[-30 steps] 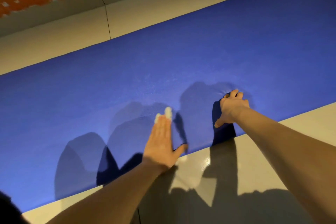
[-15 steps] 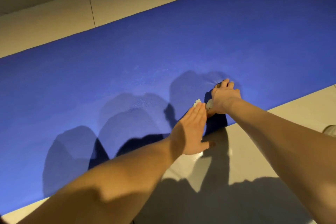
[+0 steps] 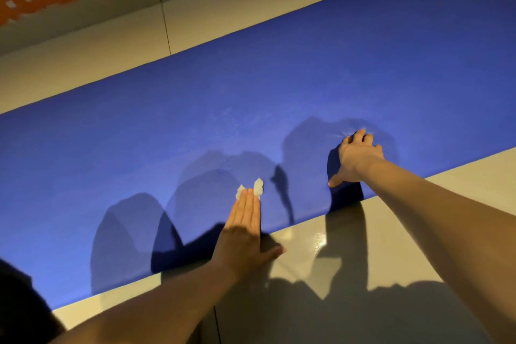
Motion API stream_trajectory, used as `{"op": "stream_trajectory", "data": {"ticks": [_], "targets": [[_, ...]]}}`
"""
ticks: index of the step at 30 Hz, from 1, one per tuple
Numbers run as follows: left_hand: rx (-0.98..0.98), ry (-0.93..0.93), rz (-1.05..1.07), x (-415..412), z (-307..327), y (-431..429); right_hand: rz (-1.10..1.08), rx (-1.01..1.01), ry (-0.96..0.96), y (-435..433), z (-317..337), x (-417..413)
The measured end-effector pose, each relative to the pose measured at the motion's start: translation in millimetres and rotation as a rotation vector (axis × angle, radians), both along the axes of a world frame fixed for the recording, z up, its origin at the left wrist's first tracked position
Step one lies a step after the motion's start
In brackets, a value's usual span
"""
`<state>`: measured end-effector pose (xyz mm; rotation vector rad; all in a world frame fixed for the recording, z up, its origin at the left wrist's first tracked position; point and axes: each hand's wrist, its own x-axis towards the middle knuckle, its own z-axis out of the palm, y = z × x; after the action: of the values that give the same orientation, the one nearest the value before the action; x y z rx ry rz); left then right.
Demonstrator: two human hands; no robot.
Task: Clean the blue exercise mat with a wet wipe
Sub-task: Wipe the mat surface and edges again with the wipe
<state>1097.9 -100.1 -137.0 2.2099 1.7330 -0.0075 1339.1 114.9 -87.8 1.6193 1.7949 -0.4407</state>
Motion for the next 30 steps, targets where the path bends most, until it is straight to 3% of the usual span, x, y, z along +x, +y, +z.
{"op": "stream_trajectory", "data": {"ticks": [3,9,12,16,20,23,25,27,30], "targets": [[0.033,-0.082,-0.070,36,-5,29,-0.006,0.011,0.008,0,-2,2],[-0.087,0.019,-0.187,95,-1,86,0.004,0.064,0.039,-4,-13,10],[0.021,0.181,-0.323,67,2,80,-0.014,0.059,0.045,-5,-15,11],[-0.078,-0.010,-0.154,-4,5,42,-0.061,0.029,0.067,-3,-12,8],[-0.168,0.015,-0.017,-31,13,11,-0.097,0.066,0.081,-25,-4,-1],[-0.195,0.087,-0.004,-23,29,15,0.098,0.224,0.192,-72,5,-27],[-0.218,0.115,-0.038,-19,30,27,0.233,0.174,0.315,-101,3,-48],[-0.304,0.017,-0.001,-37,35,37,0.334,0.099,0.371,-126,11,-78],[-0.294,-0.009,-0.053,-53,51,49,0.302,0.071,0.387,-142,29,-105]]}}
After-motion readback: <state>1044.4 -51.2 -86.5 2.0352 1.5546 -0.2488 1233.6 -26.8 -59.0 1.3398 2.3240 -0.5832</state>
